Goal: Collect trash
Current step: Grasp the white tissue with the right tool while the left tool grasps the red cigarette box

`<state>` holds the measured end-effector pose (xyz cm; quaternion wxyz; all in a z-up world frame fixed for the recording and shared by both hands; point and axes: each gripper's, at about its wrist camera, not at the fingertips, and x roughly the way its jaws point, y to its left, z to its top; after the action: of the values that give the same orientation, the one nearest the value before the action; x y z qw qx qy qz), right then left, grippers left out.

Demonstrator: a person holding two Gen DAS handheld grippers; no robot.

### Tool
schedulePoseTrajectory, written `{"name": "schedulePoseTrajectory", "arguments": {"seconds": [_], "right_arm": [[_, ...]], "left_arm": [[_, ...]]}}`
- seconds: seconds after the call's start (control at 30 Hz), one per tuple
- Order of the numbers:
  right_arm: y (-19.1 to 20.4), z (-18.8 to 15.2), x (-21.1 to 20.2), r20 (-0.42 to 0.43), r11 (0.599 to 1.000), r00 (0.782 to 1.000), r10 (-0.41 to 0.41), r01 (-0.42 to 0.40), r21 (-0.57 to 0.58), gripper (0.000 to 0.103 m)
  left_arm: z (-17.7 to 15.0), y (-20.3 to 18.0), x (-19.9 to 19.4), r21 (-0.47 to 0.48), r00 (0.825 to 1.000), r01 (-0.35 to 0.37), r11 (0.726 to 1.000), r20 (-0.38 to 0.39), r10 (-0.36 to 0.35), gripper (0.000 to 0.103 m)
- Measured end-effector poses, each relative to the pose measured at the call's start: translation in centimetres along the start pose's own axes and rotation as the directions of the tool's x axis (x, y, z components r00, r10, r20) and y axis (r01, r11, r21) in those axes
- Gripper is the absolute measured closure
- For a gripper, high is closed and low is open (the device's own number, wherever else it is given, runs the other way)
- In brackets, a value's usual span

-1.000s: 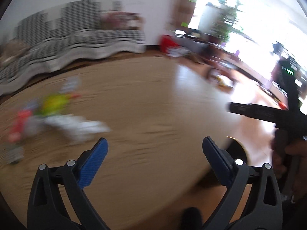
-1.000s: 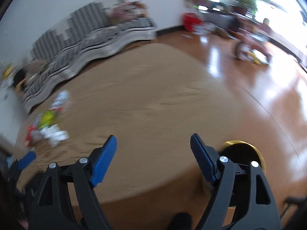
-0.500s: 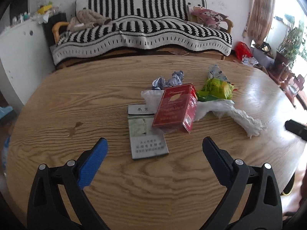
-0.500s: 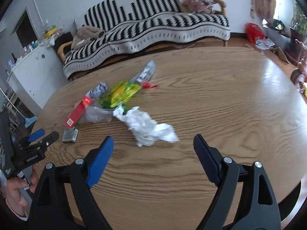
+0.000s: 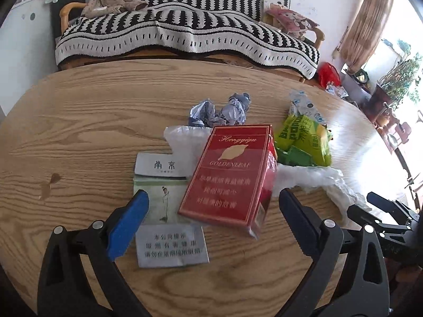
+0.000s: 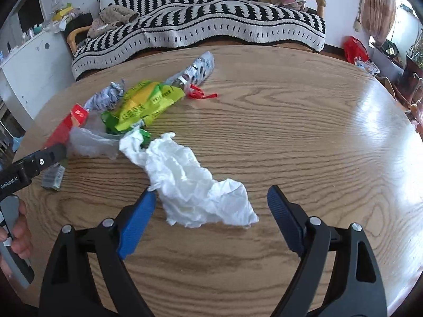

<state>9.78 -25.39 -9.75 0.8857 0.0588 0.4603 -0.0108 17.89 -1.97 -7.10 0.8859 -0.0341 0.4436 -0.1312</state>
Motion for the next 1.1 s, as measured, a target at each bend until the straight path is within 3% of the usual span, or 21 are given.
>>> {"name": "schedulePoseTrajectory", "arguments": {"seconds": [0.07,0.1,0.13,0.2,0.23,0.27,0.3,0.37,0.83,1.1], "right_arm": [[-0.1,0.2,0.5,-0.011,1.0,1.0,0.013,-0.012,0.008,0.021],[-0.1,0.3,0.7,-0.015,1.0,1.0,0.015,-0.015,0.01,0.022],[0.0,0.3,0.9,-0.019,1.0,1.0,0.019,-0.019,0.01,0.029],[0.1,0.4,1.1,-0.023,1.0,1.0,0.021,-0.022,-0.002,0.046],[0.3,0.4,1.0,-0.024,0.999,0.999,0.033,-0.033,-0.012,0.069],[0.5,0.4,0.9,-0.031,0.999,0.998,0.051,-0.052,-0.012,0.076],[0.6,0.5,0.8,-0.034,0.998,0.998,0.062,-0.062,-0.007,0.078],[0.9,0.4,0.2,-0.022,0.998,0.998,0.066,-0.067,-0.017,0.082],[0.3,0.1,-4.2,0.055,0.996,0.995,0.089,-0.089,-0.004,0.083],[-3.8,-0.4,-7.5,0.102,0.996,0.993,0.059,-0.066,0.063,0.083]], "left_arm": [[0.0,-0.1,0.2,0.003,1.0,-0.003,1.0,0.001,0.003,0.008],[-0.1,-0.2,0.2,0.003,1.0,0.0,1.0,-0.001,0.0,0.015],[-0.1,-0.2,0.1,0.002,1.0,0.005,1.0,-0.001,-0.005,0.03],[-0.1,-0.2,0.0,0.004,1.0,0.016,1.0,-0.012,-0.016,0.036],[-0.2,-0.2,-0.4,0.007,1.0,0.015,1.0,0.002,-0.015,0.039],[-0.1,-0.3,-0.8,0.014,1.0,0.014,1.0,0.012,-0.014,0.044],[-0.1,-0.5,-1.3,0.028,1.0,0.001,1.0,0.02,-0.002,0.064],[-0.1,-0.5,-1.8,0.026,1.0,0.008,1.0,0.012,-0.008,0.078],[-0.2,-1.2,-4.7,0.066,0.997,-0.012,0.998,0.074,0.007,0.08],[0.3,-4.2,-6.3,0.095,0.992,0.019,0.995,0.119,-0.03,0.08]]}}
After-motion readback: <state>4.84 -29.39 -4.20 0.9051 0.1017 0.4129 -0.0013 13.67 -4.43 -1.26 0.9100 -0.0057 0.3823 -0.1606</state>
